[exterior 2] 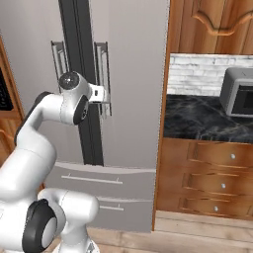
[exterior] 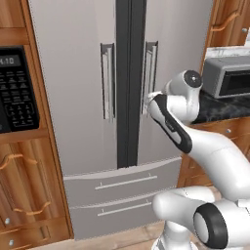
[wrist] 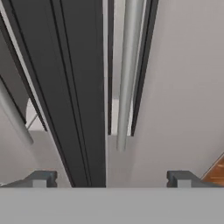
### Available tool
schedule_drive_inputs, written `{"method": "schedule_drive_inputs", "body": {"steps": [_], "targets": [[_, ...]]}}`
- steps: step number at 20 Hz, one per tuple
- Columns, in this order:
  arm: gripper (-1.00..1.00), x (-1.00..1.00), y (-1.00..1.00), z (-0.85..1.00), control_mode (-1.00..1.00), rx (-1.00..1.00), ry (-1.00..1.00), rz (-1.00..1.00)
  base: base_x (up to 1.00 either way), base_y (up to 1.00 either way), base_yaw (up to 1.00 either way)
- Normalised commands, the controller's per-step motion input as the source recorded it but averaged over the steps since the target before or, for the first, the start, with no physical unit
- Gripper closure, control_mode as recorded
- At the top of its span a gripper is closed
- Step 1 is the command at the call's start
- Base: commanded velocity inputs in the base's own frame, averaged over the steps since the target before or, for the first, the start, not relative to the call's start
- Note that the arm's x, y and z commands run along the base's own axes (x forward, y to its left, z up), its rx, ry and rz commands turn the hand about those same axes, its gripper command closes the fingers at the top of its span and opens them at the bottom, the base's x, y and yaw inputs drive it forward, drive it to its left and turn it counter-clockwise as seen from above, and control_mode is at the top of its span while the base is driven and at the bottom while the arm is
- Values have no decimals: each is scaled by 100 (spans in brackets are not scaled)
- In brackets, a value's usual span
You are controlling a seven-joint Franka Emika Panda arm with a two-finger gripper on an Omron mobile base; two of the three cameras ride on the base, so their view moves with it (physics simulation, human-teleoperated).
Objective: There is a bowl on the dining counter. Grab a lemon wedge from the fridge and place it in the bowl. Then get the liquor bottle and glass cup from the cabinet and place them next to the bowl.
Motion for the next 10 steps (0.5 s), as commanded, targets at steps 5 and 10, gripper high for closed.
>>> {"method": "schedule_drive_inputs", "body": {"steps": [5,10], "targets": [[-100,65,-5,24,-100,0,-5,0,0,0,0],[-100,59,0,9,-100,0,-2,0,0,0,0]]}}
